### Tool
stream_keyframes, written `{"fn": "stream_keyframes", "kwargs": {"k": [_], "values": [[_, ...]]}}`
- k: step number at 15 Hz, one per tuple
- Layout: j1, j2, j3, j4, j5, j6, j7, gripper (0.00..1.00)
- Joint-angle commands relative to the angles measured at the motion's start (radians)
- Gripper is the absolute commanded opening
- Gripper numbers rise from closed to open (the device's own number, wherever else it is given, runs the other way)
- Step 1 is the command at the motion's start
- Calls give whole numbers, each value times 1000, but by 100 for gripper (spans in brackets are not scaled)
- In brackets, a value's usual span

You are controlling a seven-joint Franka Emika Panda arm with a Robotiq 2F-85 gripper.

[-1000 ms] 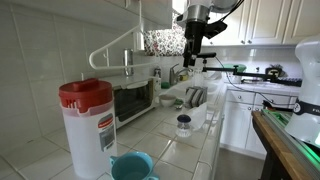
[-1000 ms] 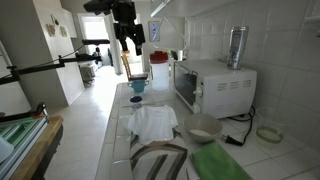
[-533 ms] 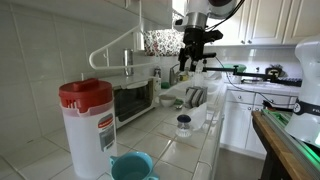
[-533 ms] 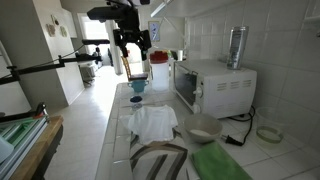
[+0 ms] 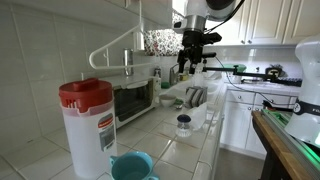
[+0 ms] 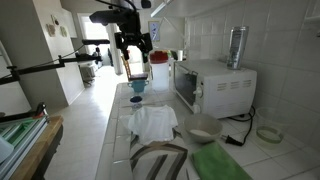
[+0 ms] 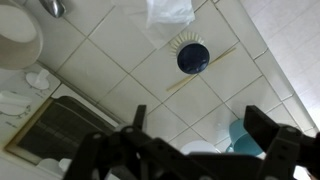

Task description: Open the microwave door

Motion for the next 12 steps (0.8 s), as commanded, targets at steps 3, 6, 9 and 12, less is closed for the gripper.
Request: {"fn": "stream_keyframes", "kwargs": {"k": [3, 6, 9, 12], "values": [[-23, 85, 3, 18, -89, 128, -165, 100], [-32, 150, 10, 22, -97, 248, -234, 100], [-37, 201, 37, 39, -74, 332, -282, 100], [-42, 233, 77, 66, -76, 381, -309, 100]]}}
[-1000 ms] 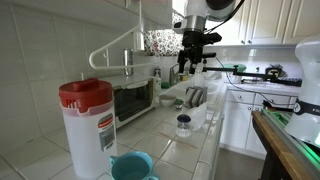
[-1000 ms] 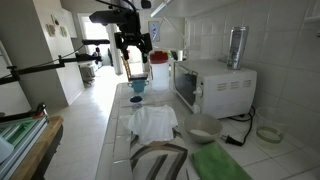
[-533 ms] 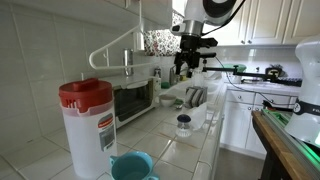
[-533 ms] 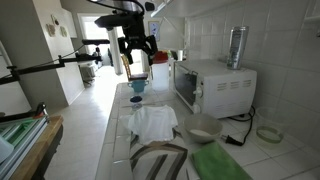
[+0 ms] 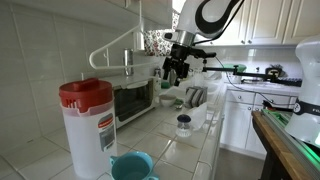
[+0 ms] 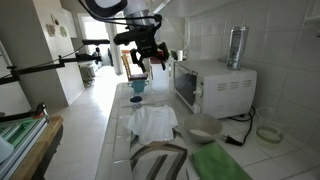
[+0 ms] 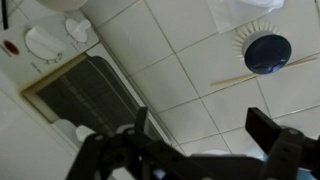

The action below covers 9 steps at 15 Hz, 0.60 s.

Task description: Open the microwave door

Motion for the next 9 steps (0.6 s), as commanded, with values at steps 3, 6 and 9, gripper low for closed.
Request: {"fn": "stream_keyframes", "kwargs": {"k": [3, 6, 9], "values": [[-26, 18, 55, 22, -24, 26, 18, 100], [-31, 18, 59, 20, -24, 25, 28, 100], [-35, 22, 69, 14, -43, 82, -57, 100]]}}
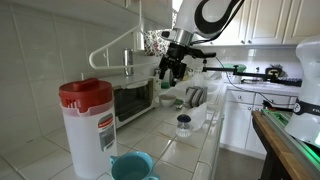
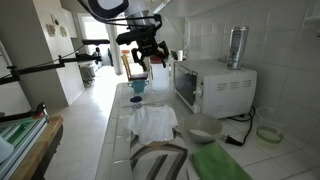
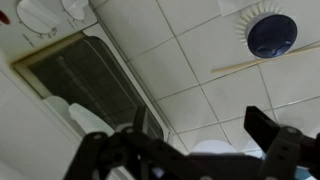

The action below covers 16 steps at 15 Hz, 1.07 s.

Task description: Open the microwave door

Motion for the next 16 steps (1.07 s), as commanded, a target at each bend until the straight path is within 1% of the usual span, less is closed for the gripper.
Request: {"fn": "stream_keyframes", "kwargs": {"k": [1, 2, 7, 9, 10, 12, 16], "values": [[-20, 9, 28, -5, -21, 70, -112, 100], [-21, 15, 31, -7, -41, 88, -131, 100], [-35, 55, 49, -30, -71, 171, -203, 100], [-52, 78, 51, -35, -110, 207, -213, 100], [-38, 89, 26, -35, -128, 224, -223, 100], [-52, 111, 17, -35, -182, 261, -222, 100], [-63, 128, 4, -40, -306, 320, -190, 100]]}}
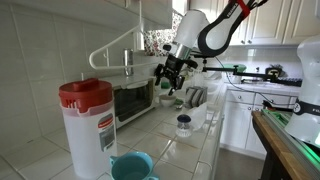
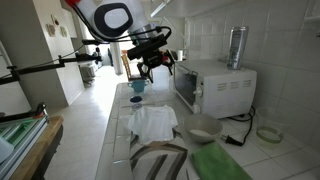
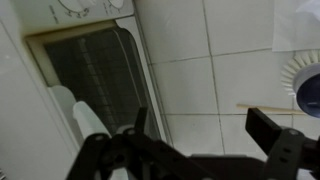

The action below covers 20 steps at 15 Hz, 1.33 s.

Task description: Open the microwave door

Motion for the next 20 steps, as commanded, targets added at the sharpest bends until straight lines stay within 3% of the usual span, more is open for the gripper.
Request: {"fn": "stream_keyframes", "kwargs": {"k": [1, 6, 11, 14, 16, 17, 20], "values": [[-7, 8, -10, -12, -98, 85, -81, 99], [-22, 20, -17, 7, -322, 139, -49, 94], [18, 25, -141, 58, -611, 223, 22, 94], [43, 31, -217, 104, -753, 288, 100, 100], [57, 30, -241, 117, -780, 289, 148, 100], [29, 7, -206, 92, -739, 254, 119, 100], [32, 7, -207, 93, -741, 248, 126, 100]]}}
